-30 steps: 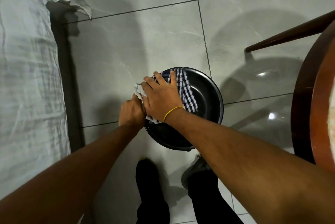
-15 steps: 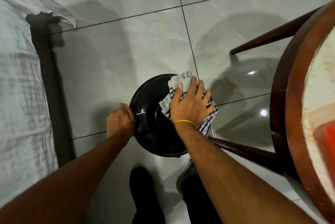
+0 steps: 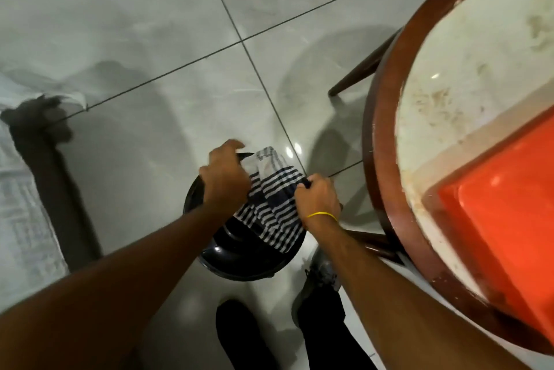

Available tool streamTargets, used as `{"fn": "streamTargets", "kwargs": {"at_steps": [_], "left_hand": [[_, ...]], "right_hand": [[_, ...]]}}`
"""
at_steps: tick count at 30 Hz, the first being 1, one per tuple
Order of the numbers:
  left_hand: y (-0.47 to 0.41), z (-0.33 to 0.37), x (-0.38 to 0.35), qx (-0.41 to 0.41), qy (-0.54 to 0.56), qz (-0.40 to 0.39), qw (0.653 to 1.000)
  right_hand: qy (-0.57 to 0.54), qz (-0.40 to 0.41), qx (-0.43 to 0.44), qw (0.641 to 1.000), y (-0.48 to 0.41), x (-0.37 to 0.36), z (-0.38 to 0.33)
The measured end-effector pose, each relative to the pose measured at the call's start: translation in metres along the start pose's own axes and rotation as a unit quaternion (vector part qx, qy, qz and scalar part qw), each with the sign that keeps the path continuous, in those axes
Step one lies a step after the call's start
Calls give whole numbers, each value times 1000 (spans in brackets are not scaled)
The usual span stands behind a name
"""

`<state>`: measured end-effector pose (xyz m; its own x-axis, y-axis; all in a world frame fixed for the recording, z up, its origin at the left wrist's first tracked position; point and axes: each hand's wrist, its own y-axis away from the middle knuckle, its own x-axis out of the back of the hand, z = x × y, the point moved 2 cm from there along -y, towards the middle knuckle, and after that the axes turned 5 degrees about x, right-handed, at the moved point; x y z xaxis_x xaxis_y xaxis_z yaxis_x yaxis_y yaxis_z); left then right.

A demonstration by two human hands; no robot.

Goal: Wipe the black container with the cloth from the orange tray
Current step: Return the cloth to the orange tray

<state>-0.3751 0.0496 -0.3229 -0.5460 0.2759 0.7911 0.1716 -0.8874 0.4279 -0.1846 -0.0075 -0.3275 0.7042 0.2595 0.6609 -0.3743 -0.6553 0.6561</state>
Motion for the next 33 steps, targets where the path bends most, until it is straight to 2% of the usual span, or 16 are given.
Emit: {"fn": "streamTargets", "kwargs": {"at_steps": [1,3,5,7,10,12,13,16,18,20,24,26,28,30,33], "left_hand": [[-7,27,-6,-74,-45,-40,995],[-20,69,-15,-176,-129,-145,965],[-27,95,-20,-216,-194,-266,919],[-24,112,-19,-255,-289,-348,855],[-6,127,0,-342,-443,-361,746],[3,136,25,-423,-478,-305,707],[6,145,40,-462,-469,-276,701],[28,185,89,-532,-379,-222,724],[47,222,117,-567,-318,-190,736],[68,273,142,-582,-301,-176,734],[119,388,170,-616,-323,-143,704],[150,435,175,-647,-317,-119,683],[179,467,174,-659,-313,-108,676],[197,481,164,-665,-303,-107,674],[214,474,136,-653,-335,-121,669]], "right_hand": [[-4,12,17,1000,3,4,1],[-2,42,68,997,11,10,-1],[-3,64,122,991,21,17,-6],[-41,66,159,984,34,24,-15],[-60,52,208,975,61,40,-22],[-62,65,235,968,82,57,-25],[-66,79,245,964,91,67,-26],[-79,133,280,947,121,113,-32],[-85,202,318,922,140,150,-30],[-93,285,341,891,159,198,-25],[-132,369,328,859,188,315,-9],[-119,398,302,858,203,366,7],[-79,424,275,859,217,401,28],[-45,436,269,857,222,413,52],[33,401,282,871,234,412,76]]}}
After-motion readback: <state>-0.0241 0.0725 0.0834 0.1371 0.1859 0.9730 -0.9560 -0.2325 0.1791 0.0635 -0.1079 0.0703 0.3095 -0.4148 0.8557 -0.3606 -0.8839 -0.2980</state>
